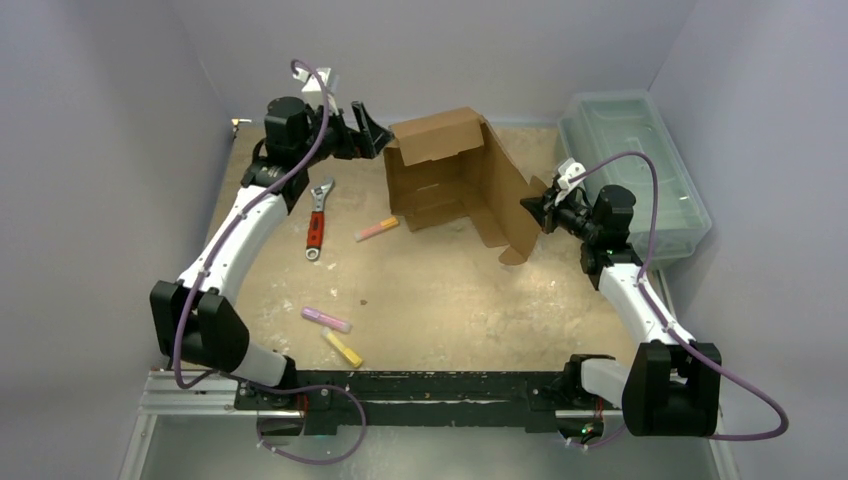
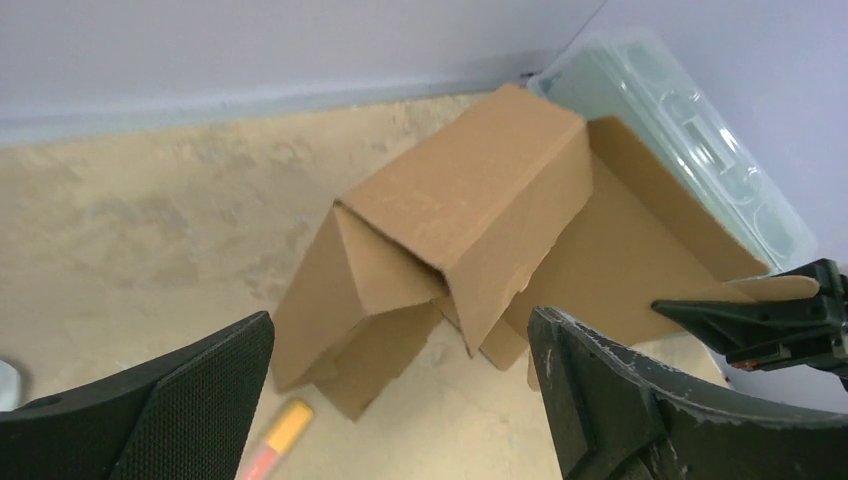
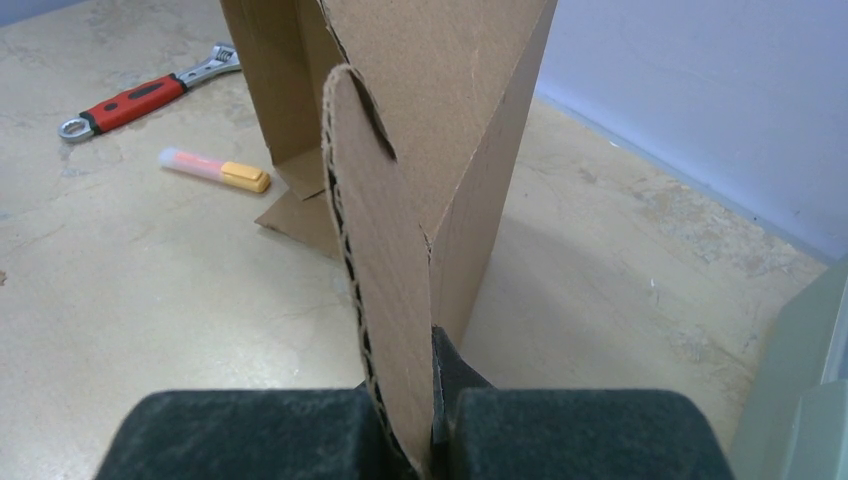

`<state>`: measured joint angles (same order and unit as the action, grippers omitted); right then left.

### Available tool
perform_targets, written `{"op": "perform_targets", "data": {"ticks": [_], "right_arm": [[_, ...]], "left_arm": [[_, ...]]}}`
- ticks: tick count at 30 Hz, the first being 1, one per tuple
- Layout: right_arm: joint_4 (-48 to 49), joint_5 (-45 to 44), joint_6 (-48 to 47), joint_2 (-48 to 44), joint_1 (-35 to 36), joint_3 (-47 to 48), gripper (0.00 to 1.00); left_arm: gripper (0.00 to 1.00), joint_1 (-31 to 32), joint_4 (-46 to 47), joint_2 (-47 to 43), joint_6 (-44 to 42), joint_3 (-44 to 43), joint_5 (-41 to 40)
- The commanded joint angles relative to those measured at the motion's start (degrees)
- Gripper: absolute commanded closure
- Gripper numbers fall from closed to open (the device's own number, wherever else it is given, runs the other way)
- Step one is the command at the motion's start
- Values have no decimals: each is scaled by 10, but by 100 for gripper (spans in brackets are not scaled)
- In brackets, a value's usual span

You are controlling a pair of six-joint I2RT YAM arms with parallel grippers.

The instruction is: Fold the paper box

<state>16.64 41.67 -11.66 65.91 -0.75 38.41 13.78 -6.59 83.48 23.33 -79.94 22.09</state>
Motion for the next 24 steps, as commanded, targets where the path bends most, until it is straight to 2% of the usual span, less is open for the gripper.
{"op": "perform_targets", "data": {"ticks": [1,2,5,10,18,22,24], "right_arm": [[-20,7,-7,-8,3,16,100],[-19,8,-6,-7,3,17,100],[-19,10,-6,-4,3,17,100],[-19,10,-5,-6,3,17,100],[-19,13,-3,-7,3,17,100],[-17,20,-2,-4,3,17,100],[-15,33,-2,-2,3,16,100]], "left_arm": [[2,3,102,-2,66,36,52],[3,5,121,-3,55,46,64],[5,17,101,8,14,45,65],[8,26,95,27,4,44,51],[7,83,34,48,-79,21,-83],[8,89,42,52,-79,32,-93],[14,97,54,57,-71,37,-97]]}}
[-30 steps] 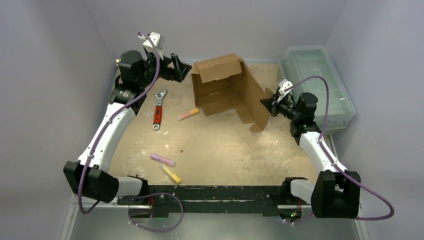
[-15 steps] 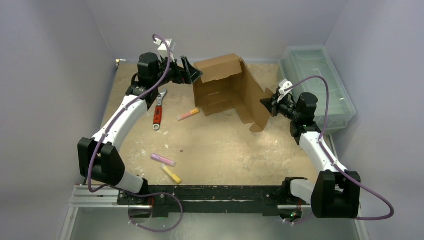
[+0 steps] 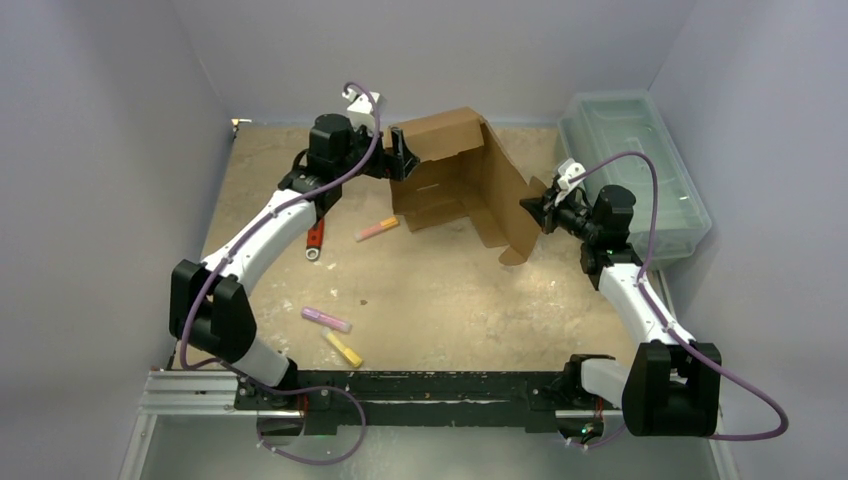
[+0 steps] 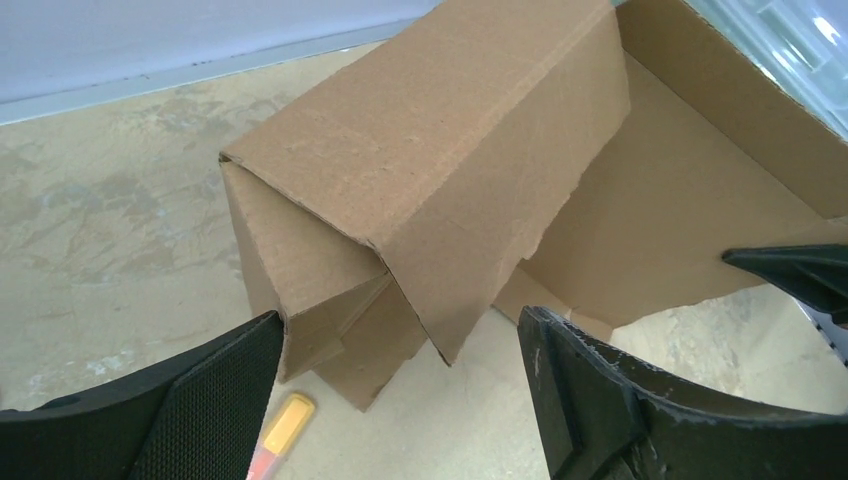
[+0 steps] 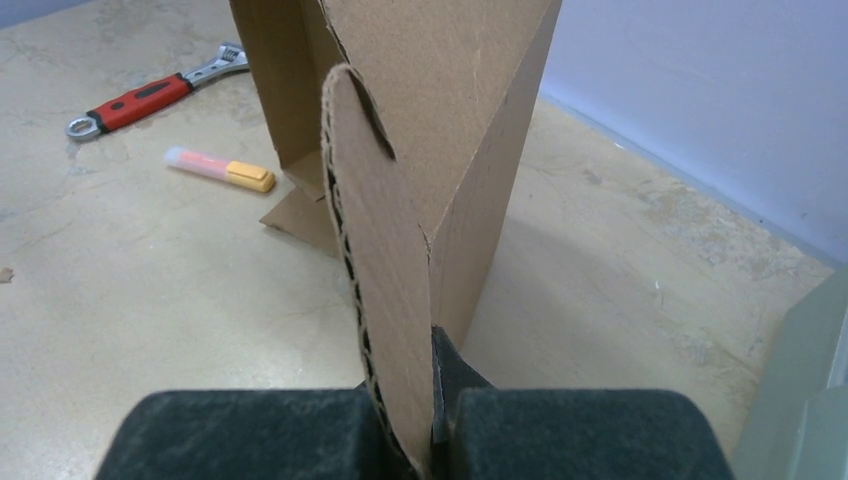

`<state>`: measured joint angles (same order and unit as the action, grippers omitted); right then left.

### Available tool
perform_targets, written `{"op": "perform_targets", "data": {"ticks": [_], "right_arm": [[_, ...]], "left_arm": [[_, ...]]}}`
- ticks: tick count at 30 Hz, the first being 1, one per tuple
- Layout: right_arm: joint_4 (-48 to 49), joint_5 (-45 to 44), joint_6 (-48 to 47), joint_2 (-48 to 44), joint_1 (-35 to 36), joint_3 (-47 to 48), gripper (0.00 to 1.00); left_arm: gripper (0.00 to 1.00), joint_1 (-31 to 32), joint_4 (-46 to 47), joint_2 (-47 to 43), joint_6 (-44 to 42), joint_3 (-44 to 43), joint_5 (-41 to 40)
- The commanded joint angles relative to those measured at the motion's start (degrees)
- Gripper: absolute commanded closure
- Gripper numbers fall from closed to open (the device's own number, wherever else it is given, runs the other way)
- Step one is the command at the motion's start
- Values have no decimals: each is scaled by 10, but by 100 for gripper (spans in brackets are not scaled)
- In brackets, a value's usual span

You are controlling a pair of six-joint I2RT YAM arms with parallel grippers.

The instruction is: Fold the paper box

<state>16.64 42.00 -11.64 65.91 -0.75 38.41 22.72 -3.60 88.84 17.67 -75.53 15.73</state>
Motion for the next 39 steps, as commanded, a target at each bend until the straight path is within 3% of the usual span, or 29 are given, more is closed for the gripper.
{"op": "perform_targets", "data": {"ticks": [1,5,10,21,23,39], "right_arm": [[-13,41,-2,-1,3,15,100],[-13,69,-1,1,19,15,100],[-18,75,0,1,19,16,100],[-85,15,-37,-12,17,49,99],[-101,5,-47,-18,15,59,95],[-244,-15,-145,-67,14,184,30]], "left_arm": [[16,11,27,7,-9,-7,-37],[28,22,68,19,9,0,-66],[35,28,104,37,35,3,-89],[60,37,123,71,37,-4,-90],[61,38,122,73,33,-3,-93],[68,37,110,94,26,-21,-103]]}}
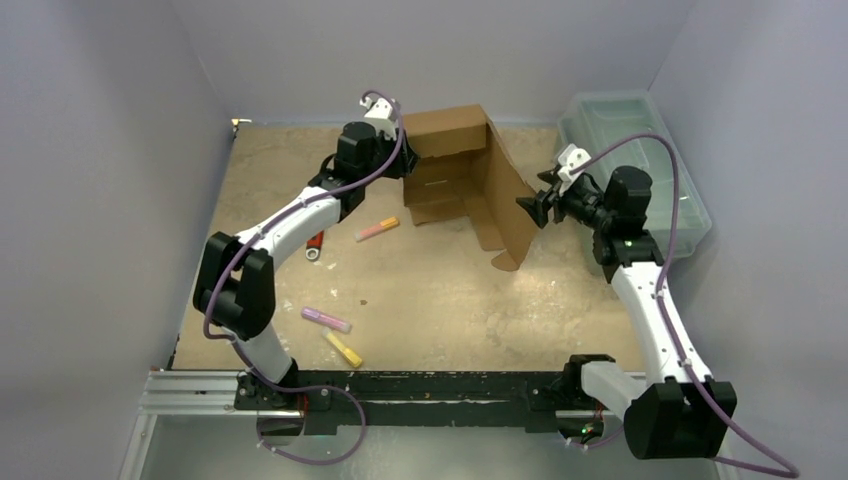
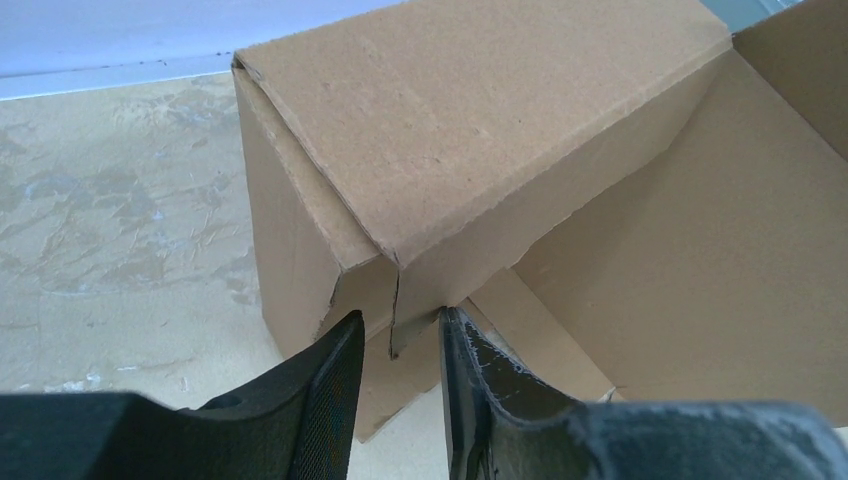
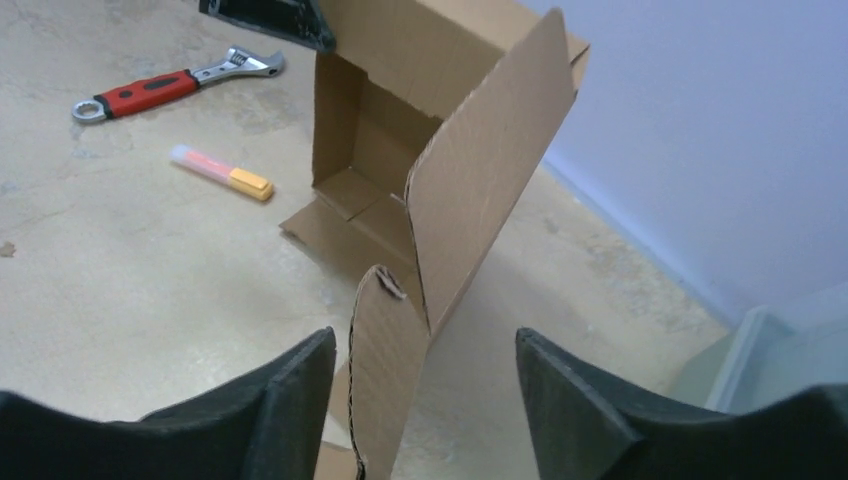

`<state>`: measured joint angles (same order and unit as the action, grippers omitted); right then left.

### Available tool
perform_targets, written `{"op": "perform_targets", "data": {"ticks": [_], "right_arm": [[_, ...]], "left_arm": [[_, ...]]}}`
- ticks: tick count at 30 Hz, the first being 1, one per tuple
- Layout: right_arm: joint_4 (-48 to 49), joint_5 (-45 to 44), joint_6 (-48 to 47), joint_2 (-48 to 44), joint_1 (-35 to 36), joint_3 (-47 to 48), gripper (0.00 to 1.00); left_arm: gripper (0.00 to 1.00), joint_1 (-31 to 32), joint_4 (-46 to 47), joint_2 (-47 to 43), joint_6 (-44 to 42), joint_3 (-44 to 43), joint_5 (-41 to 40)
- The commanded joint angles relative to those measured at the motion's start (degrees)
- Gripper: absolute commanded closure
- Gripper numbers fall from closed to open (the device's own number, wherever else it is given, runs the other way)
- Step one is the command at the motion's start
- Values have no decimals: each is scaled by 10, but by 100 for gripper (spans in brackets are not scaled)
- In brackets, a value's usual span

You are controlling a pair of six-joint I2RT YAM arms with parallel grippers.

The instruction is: Fold the paper box

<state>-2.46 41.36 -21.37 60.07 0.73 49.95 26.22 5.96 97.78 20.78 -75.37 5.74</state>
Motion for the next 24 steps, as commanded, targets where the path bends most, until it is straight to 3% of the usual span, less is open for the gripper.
{"op": "perform_targets", "data": {"ticks": [1,6,11,19,24], "right_arm": [[-72,-4,-61,-4,-1,91,25],[-216,42,-169,66,6,253,14],[-334,-1,-291,163,87,398,8],[-366,-166,-420,303,227,529,4],[-302,-289,-502,364,271,519,6]], "left_arm": [[68,3,14,5,-6,-23,-3],[68,2,11,6,-7,-27,-3],[68,2,15,9,-6,-28,3],[69,2,9,14,-11,-36,7],[69,2,6,24,-12,-43,15]]}}
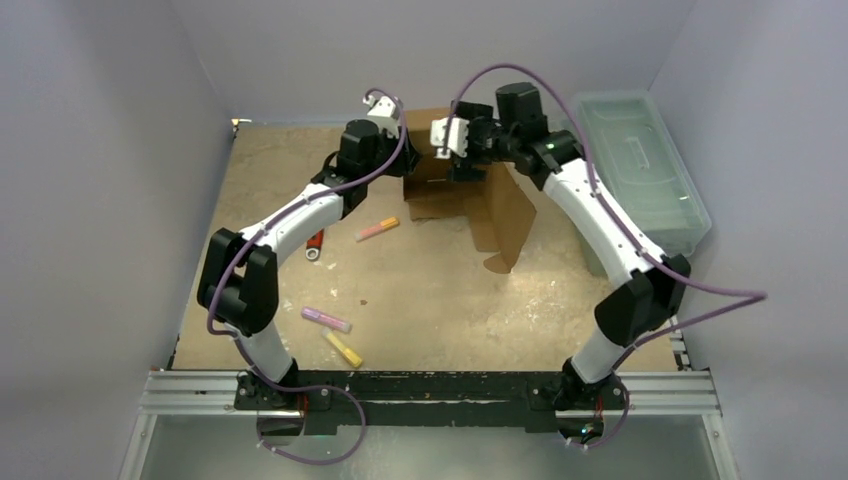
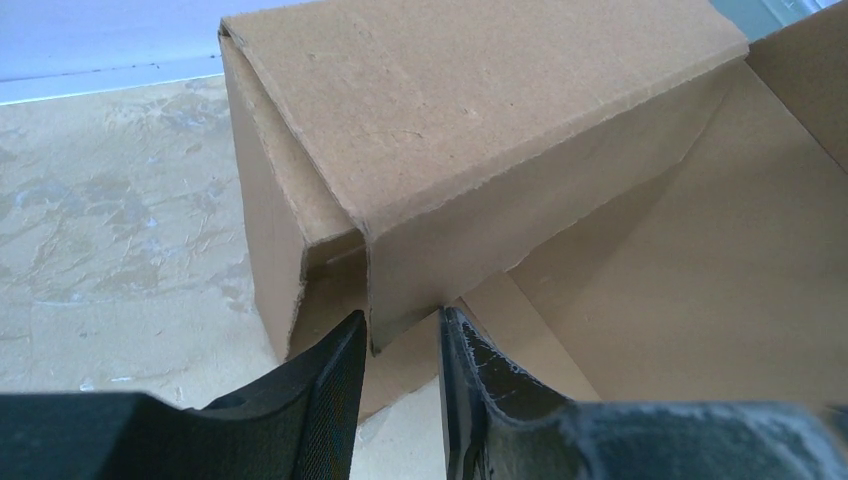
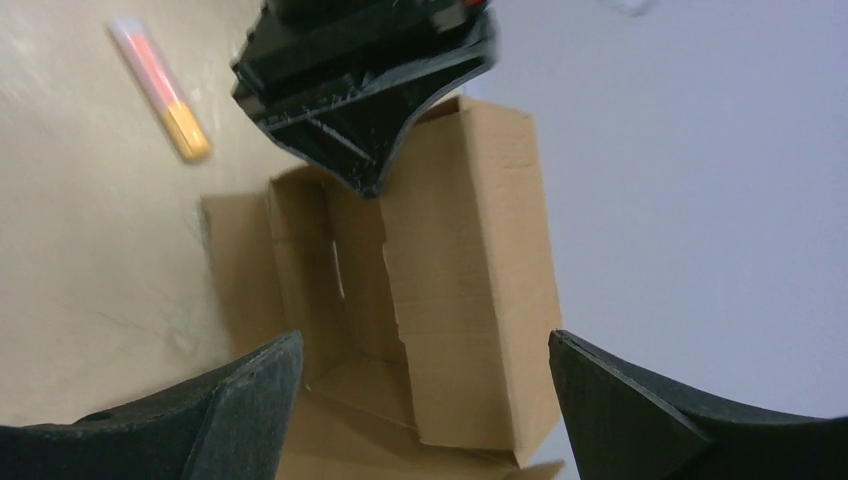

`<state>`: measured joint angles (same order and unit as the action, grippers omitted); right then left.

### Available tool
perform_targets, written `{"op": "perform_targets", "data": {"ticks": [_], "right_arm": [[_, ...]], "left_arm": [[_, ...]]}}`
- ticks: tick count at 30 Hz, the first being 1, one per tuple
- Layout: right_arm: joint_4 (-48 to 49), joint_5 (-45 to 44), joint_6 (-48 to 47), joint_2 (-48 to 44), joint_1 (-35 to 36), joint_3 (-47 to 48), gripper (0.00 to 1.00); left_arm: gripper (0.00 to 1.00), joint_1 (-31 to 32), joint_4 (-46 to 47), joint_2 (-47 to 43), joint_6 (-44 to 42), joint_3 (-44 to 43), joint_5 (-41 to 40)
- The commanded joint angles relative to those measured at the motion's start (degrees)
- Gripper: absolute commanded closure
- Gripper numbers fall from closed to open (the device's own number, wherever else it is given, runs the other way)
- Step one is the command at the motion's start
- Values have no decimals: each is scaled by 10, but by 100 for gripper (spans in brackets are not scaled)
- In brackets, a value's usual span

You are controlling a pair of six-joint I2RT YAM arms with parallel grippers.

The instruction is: Fold the paper box

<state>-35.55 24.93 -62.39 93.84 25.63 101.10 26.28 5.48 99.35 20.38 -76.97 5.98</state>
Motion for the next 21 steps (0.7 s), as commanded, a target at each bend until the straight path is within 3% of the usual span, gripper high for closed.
{"op": "perform_targets", "data": {"ticks": [1,13,21], "right_arm": [[42,-145,-102,38,26,10,7],[112,-230,-142,112,36,41,19],[132,-247,-149,137,40,32,37]], "left_arm": [[69,2,10,10,-8,-28,13],[69,1,18,28,-6,-39,23],[69,1,21,32,-4,-43,29]]}}
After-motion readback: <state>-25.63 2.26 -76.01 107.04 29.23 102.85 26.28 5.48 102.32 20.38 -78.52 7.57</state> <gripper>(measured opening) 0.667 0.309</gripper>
